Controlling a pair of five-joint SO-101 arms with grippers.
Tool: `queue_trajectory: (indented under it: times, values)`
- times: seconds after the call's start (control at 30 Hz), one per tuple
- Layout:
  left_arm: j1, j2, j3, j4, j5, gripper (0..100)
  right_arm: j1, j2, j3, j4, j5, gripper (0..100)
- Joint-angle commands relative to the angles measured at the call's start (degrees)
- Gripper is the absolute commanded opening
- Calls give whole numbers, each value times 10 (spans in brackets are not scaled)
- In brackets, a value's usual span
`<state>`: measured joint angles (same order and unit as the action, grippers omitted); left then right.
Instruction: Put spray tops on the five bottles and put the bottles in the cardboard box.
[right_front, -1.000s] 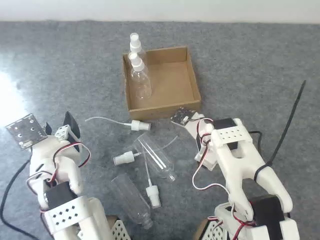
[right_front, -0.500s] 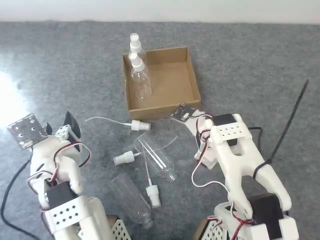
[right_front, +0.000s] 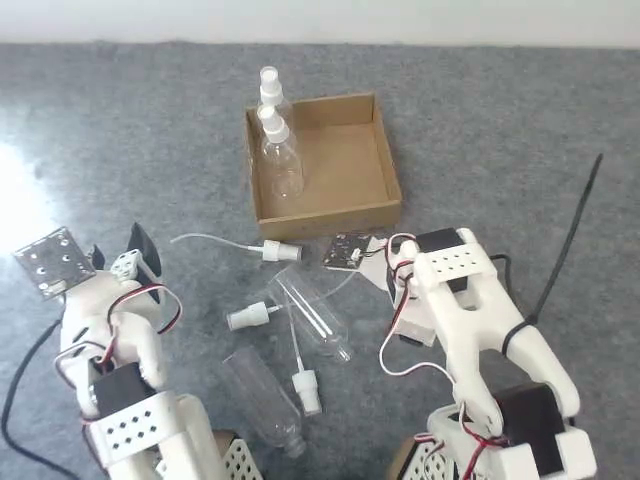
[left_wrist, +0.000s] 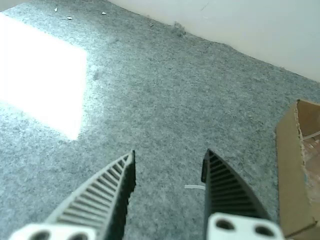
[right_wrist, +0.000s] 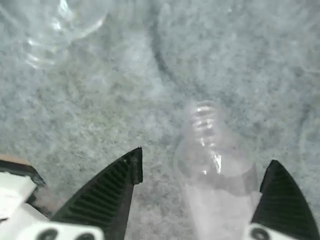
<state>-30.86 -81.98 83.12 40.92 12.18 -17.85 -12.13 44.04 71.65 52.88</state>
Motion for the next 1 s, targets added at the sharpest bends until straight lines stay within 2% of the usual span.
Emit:
queue_trajectory:
  times: [0.0, 0.17, 0.53, 0.7, 0.97]
  values:
    - [-2, -5, -5, -15, -1, 210, 27, -6, -11, 0, 50, 340]
    - [-2, -5, -5, -14, -2, 210, 44, -6, -11, 0, 85, 340]
    - [-2, -5, -5, -14, -2, 210, 41, -5, -11, 0, 88, 335]
    - [-2, -5, -5, -14, -2, 210, 40, -5, 16, -40, 88, 243]
    - [-1, -5, -5, -14, -2, 210, 43, -11, 37, -68, 85, 177]
